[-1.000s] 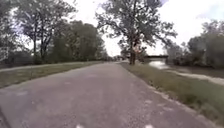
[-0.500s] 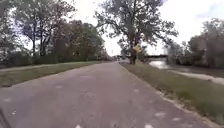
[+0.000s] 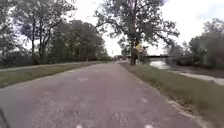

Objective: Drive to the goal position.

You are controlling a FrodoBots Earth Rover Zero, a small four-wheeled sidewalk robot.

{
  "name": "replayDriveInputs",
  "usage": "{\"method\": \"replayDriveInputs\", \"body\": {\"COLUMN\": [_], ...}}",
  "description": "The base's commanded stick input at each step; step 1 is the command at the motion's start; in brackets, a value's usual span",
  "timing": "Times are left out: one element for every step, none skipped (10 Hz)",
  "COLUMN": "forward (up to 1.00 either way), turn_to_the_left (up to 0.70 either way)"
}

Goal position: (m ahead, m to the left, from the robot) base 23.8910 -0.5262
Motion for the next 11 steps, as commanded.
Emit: {"method": "replayDriveInputs", "body": {"forward": [1.0, 1.0, 1.0, 1.0, 1.0, 1.0, 1.0, 1.0, 1.0, 1.0, 1.0], "turn_to_the_left": [0.0, 0.0, 0.0, 0.0, 0.0, 0.0, 0.0, 0.0, 0.0, 0.0, 0.0]}}
